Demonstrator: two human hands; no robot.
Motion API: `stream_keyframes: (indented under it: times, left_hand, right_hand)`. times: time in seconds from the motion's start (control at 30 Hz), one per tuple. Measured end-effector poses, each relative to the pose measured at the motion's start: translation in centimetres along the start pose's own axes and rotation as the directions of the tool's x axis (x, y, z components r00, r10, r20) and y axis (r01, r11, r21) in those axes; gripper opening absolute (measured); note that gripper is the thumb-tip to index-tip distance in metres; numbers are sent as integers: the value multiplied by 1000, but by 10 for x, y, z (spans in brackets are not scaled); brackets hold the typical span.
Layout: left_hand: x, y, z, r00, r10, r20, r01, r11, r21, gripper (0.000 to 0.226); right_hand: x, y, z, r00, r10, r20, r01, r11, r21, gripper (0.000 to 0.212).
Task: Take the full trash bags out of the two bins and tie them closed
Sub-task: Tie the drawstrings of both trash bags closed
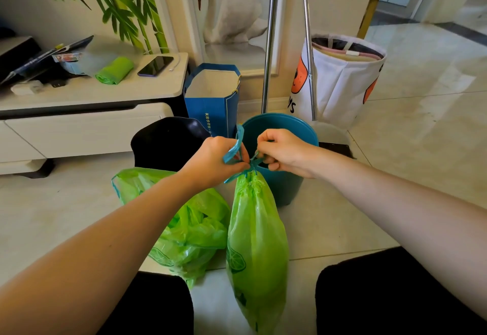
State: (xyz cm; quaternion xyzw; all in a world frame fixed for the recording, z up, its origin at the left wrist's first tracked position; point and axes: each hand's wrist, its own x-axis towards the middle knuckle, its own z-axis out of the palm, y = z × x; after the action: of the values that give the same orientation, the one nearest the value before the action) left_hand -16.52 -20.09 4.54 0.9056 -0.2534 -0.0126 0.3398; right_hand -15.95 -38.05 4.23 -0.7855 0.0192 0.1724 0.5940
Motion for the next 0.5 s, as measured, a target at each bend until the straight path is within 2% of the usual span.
stream_keyframes:
  times: [0.03, 0.1, 0.17, 0.23, 0.3, 0.4, 0.5]
  left_hand:
    - [0, -1, 0, 1000, -3, 3, 3, 1000, 2, 8]
    - [1, -3, 1, 1000, -12, 4, 12, 1000, -6, 7]
    - [1, -6, 1, 1000, -21, 9, 21, 1000, -19, 7]
    - [3, -9, 0, 1000, -15, 15, 15, 1000, 17, 6]
    - [3, -12, -1, 999, -8, 51, 5, 999, 51, 6]
    - [3, -17, -3, 977, -37, 210, 32, 999, 26, 6]
    - [-2, -14, -1, 915, -73, 396, 99, 994, -45, 10]
  right_hand:
    - [1, 0, -1, 998, 34, 45, -36, 999, 37, 16]
    - [1, -1, -6, 994, 64, 89, -63, 998, -20, 16]
    - [-1, -4, -16, 995, 40, 93, -18, 975, -220, 12]
    - [-5, -7, -27, 995, -10, 95, 51, 893, -448, 10]
    - [-8, -7, -38, 994, -16, 104, 70, 842, -535, 19]
    - [-6, 0, -52, 996, -5, 86, 58, 779, -625, 27]
    - [-3, 18, -62, 995, 51, 86, 32, 654, -755, 33]
